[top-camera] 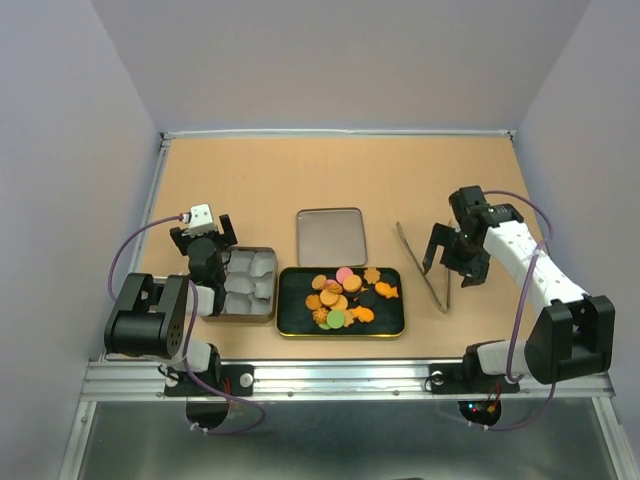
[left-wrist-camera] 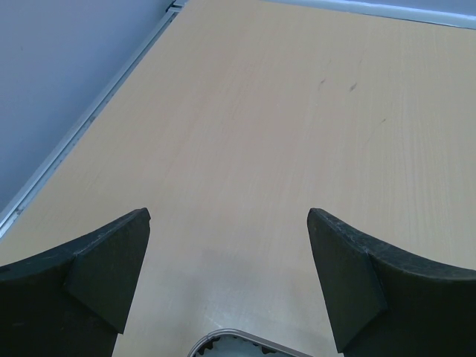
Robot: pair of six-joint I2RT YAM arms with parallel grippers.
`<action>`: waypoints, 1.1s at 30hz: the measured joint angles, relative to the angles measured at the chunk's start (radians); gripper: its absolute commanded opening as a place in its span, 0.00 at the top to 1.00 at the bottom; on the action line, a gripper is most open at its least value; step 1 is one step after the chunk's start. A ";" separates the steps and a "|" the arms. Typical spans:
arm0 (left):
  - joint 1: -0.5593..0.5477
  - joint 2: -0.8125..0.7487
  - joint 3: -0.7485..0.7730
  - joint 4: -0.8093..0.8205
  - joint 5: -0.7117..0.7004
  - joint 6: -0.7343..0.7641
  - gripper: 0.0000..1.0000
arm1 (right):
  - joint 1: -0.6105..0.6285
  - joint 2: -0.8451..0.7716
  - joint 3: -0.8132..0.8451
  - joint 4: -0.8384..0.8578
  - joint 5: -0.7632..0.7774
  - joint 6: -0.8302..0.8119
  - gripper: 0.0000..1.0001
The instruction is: Pack the cookies
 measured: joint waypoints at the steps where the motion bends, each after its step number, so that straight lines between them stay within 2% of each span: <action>1: 0.000 0.000 0.000 0.000 0.000 0.000 0.01 | 0.008 0.000 -0.027 0.008 -0.002 -0.002 0.00; 11: 0.000 0.000 0.000 0.000 0.000 0.000 0.01 | 0.027 0.024 -0.117 0.103 0.001 -0.021 0.00; 18: 0.000 0.000 0.000 0.000 0.000 0.000 0.01 | 0.028 0.169 -0.122 0.189 0.010 -0.070 0.00; 25: 0.000 0.000 0.000 0.000 0.000 0.000 0.01 | 0.033 0.285 -0.109 0.211 0.013 -0.107 0.00; 33: 0.000 0.000 0.000 0.000 0.000 0.000 0.01 | 0.033 0.371 -0.021 0.223 0.062 -0.172 0.02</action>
